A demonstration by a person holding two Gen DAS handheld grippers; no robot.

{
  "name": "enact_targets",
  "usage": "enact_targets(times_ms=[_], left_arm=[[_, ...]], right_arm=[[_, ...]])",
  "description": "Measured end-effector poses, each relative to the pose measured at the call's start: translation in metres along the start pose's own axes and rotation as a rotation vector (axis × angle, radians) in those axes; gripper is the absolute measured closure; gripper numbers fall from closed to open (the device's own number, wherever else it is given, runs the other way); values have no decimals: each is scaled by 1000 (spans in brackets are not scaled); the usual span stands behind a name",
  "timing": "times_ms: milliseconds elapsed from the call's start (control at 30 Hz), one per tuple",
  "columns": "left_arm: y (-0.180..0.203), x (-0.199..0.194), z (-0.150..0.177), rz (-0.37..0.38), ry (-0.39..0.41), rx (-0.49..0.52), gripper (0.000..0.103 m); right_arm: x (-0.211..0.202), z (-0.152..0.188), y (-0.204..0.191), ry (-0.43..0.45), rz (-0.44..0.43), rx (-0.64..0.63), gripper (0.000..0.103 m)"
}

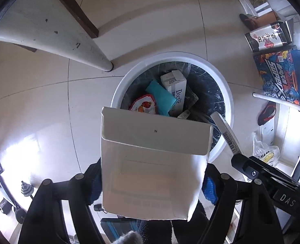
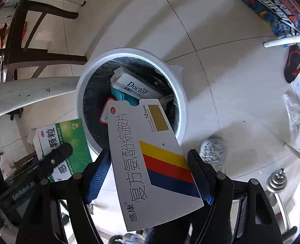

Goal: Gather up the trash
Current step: 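Open both tools to drop the two boxes into the bin, then move both tools back over the table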

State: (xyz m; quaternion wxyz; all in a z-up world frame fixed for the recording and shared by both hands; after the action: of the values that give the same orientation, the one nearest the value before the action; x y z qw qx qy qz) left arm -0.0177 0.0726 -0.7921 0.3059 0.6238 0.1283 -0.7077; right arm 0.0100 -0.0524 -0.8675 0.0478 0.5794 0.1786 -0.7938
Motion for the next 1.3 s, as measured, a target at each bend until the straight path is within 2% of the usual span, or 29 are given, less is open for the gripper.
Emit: enact_targets(times_ms=[67, 100, 133, 167, 267, 333, 600, 767, 1033, 1300], left_arm=[[-3, 0, 0, -4, 9, -11, 20], [-7, -4, 3, -12, 14, -20, 13], [-9, -4, 3, -13, 18, -29, 5], [-11, -5, 4, -9, 21, -37, 0], [-18, -13, 11, -20, 32, -53, 0], [-23, -20, 16, -43, 40, -57, 0], [-31, -57, 46, -104, 84, -73, 0], [-23, -90, 73, -108, 88, -82, 0], [7, -178, 114, -92, 137, -58, 0], [30, -289, 152, -75, 210, -11, 0]], right_arm=[[5, -2, -2, -5, -24, 6, 24], [6, -3, -2, -3, -30, 10, 21], [5, -2, -1, -1, -34, 11, 15], [3, -2, 0, 7, -33, 13, 2], [-7, 0, 4, 33, -27, 13, 0], [-15, 2, 6, 49, 7, 5, 0], [-55, 19, 9, 158, 239, -106, 0], [-83, 36, 6, 174, 271, -123, 0], [-174, 75, -9, 229, 277, -146, 0], [-302, 133, -31, 297, 247, -174, 0]])
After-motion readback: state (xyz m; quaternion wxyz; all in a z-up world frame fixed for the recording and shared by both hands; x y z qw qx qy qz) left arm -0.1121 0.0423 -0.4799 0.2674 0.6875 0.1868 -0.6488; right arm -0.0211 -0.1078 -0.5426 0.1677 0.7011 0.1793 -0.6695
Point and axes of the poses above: each gripper's, at about its wrist camera, not at the fingertips, and x roughly the way its jaws point, y to its right, z to its underside, the point moved 8 cm from there along x, roughly the way its jaws point, and after that the axes turned 6 degrees about z, right-handed, at the moved point
